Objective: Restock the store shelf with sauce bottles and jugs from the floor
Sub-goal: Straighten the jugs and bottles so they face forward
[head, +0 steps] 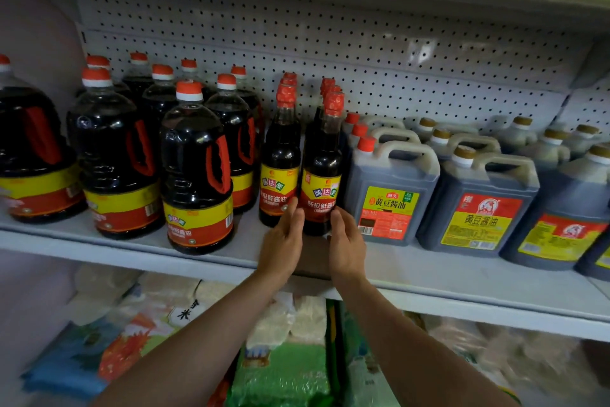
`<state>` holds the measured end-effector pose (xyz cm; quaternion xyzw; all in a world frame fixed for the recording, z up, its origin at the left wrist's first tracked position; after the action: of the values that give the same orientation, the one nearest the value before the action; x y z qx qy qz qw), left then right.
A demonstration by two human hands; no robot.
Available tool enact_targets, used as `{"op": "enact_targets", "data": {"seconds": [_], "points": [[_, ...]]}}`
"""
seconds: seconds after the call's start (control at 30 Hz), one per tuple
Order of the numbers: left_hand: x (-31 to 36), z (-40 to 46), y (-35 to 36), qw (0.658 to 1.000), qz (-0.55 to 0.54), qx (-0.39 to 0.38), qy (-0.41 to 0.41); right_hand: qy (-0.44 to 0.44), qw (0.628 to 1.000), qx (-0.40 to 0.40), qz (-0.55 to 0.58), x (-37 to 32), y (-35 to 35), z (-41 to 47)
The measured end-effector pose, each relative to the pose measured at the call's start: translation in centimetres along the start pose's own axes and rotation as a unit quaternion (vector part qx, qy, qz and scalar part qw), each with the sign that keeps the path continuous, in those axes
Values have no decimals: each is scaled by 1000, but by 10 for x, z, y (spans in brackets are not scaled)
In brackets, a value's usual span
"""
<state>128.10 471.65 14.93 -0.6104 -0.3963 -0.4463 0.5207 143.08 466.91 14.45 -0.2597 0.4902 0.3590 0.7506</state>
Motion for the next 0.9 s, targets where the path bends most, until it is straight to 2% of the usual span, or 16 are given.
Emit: {"op": "enact_targets", "data": {"seconds": [0.23, 0.33, 0.57, 0.77, 0.9], "points": [[-7, -34, -32, 994, -58, 82, -41, -53, 998, -26, 20, -30, -4, 8], [-8, -49, -51, 991, -70, 111, -36, -69, 995, -62, 31, -47, 8, 12], [-11, -80, -105, 977, -58, 203, -34, -53, 981, -177, 57, -72, 61, 6], [-13, -88, -157, 966, -69, 249, -32, -51, 974, -213, 63, -87, 86, -4], [-12, -68, -190, 965, -32, 259, -16, -53, 974, -212, 63, -98, 107, -9]]}}
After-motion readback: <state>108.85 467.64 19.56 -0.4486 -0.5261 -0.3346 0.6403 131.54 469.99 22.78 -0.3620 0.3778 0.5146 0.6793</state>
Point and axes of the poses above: each hand's wrist, its own z-axis towards the middle knuckle, its own y-axis out of the palm, x = y × z, the point moved 10 cm from there along z, towards the middle knuckle, and after that the axes turned 13 degrees about -y, right-handed, at the moved point
